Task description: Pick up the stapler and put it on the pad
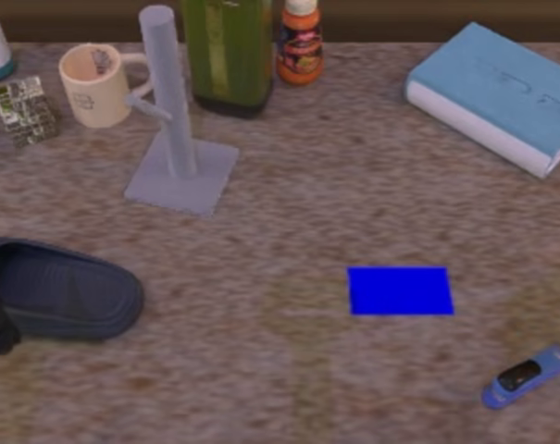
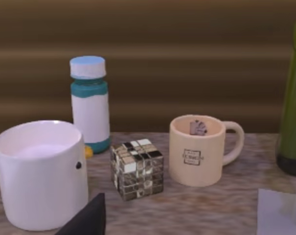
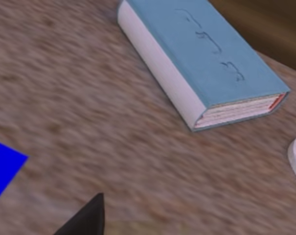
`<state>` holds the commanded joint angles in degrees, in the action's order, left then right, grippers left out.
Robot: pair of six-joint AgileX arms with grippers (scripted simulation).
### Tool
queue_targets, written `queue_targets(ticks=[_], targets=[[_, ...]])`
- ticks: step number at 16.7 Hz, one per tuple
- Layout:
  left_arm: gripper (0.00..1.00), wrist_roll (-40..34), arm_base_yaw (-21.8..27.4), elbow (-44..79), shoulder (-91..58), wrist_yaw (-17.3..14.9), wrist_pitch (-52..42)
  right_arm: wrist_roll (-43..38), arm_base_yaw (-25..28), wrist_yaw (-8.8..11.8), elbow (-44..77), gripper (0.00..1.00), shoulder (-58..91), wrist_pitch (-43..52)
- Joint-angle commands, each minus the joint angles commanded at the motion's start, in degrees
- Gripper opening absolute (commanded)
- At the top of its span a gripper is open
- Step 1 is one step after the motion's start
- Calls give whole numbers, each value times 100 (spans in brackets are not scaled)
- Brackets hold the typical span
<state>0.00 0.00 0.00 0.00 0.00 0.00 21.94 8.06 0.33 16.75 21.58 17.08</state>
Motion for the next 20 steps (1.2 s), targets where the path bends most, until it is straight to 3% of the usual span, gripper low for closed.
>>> queue_targets(ticks=[7,11,15,20], targets=[[100,0,0,0,0,0,0,3990,1116,-48,2257,100,3826,2623],[100,0,0,0,0,0,0,5682,1645,-50,3372,100,5446,3810],[100,0,0,0,0,0,0,6655,1955,-37,4116,100,6338,4465],[100,0,0,0,0,0,0,6819,2005,-34,4249,100,6497,4567]])
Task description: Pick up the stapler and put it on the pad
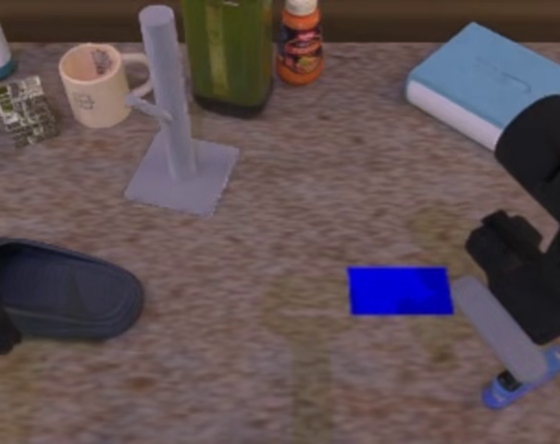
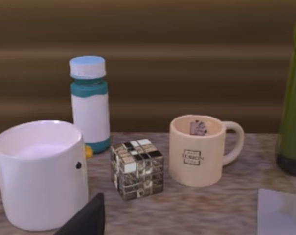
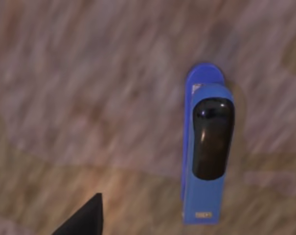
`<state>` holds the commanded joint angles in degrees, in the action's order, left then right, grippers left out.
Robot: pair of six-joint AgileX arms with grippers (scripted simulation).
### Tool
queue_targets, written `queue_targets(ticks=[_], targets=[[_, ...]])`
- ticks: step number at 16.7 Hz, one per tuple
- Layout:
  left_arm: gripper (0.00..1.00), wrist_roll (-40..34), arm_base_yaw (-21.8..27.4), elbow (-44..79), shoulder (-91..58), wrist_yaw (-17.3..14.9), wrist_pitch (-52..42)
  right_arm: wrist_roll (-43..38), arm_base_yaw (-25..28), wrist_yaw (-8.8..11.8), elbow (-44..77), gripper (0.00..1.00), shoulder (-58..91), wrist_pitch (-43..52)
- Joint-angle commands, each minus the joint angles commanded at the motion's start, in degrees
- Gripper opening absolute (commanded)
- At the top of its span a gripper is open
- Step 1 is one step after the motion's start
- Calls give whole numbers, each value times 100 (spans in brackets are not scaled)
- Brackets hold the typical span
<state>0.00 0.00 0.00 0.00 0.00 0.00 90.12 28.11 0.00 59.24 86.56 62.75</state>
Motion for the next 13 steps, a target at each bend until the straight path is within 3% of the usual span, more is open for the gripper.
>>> queue_targets(ticks=[4,13], targets=[[100,0,0,0,0,0,0,-1,-11,0,-168,100,85,-232],[100,0,0,0,0,0,0,-35,20,0,-1412,100,1019,-2440]])
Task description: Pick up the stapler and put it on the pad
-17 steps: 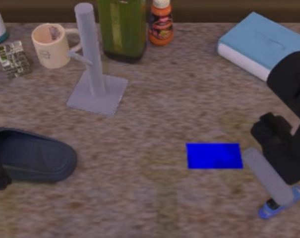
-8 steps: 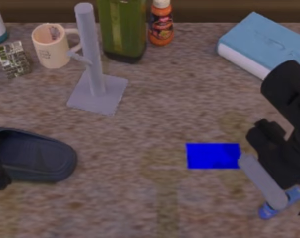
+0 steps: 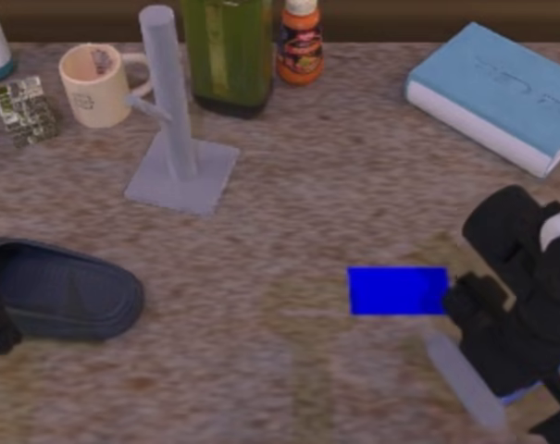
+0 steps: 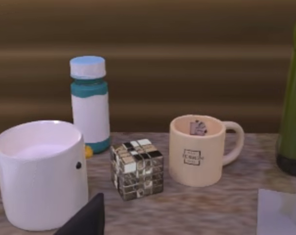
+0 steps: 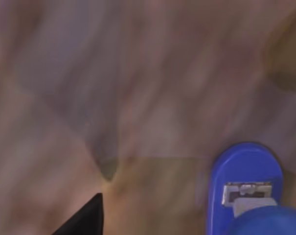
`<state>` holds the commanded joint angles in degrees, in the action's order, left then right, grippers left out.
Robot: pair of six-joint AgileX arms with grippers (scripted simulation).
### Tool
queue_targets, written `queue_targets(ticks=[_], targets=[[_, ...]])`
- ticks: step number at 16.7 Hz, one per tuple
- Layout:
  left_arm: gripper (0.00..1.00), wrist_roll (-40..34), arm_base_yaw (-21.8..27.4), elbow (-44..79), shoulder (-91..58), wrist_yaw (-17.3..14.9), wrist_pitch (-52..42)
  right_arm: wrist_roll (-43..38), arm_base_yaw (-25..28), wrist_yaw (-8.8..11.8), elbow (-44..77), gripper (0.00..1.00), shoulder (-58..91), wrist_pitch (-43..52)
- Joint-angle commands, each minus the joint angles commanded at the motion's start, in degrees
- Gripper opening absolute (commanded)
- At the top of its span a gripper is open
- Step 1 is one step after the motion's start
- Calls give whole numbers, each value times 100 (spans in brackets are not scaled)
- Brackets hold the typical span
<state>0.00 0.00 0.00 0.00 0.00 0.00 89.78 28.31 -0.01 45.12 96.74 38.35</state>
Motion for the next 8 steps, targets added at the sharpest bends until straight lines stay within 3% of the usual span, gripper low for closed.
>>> queue_targets(ticks=[5,8], targets=[[100,0,0,0,0,0,0,-2,0,0,-43,100,29,-62],[100,0,0,0,0,0,0,-2,0,0,-43,77,29,-62]])
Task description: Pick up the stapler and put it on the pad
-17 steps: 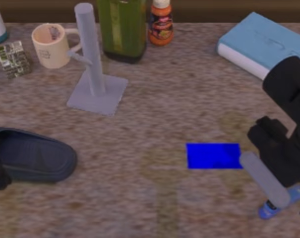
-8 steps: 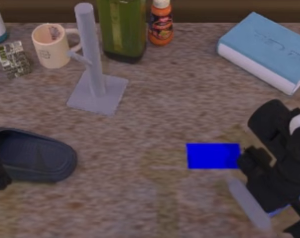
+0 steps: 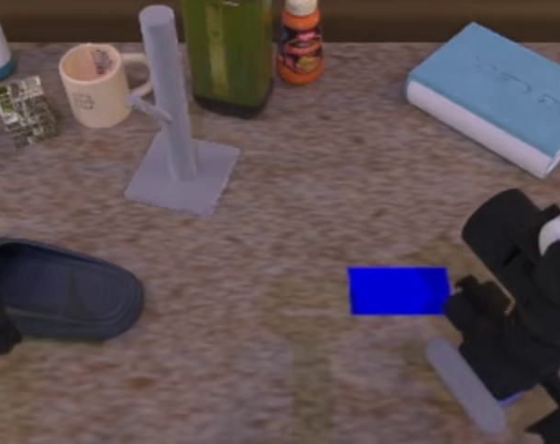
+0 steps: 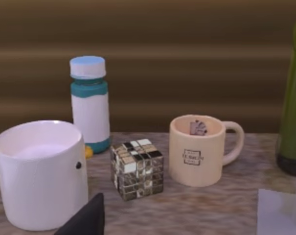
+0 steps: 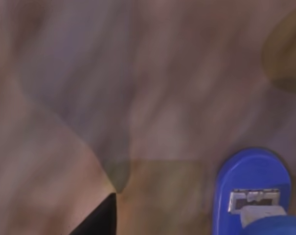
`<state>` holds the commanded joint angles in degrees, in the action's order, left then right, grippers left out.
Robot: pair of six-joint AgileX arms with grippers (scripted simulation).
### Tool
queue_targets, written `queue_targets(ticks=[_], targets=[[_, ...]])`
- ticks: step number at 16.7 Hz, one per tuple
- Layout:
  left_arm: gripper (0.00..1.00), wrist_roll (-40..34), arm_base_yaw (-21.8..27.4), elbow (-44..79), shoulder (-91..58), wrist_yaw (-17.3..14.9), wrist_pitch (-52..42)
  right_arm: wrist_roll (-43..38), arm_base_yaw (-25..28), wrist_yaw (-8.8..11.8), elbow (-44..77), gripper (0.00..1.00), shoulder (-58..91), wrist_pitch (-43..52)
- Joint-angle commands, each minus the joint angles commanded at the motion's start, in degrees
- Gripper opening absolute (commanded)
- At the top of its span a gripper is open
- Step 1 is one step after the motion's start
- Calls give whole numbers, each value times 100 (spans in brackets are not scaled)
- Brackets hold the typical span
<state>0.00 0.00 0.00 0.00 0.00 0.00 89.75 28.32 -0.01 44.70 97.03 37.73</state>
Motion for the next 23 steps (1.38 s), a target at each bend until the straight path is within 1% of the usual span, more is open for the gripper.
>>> queue_targets(ticks=[10,11,20,23], targets=[[100,0,0,0,0,0,0,0,0,0,0,2,0,0],[100,0,0,0,0,0,0,0,0,0,0,0,0,0],[100,0,0,0,0,0,0,-2,-3,0,19,0,-12,17],[100,0,0,0,0,0,0,29,1,0,319,0,-178,414]])
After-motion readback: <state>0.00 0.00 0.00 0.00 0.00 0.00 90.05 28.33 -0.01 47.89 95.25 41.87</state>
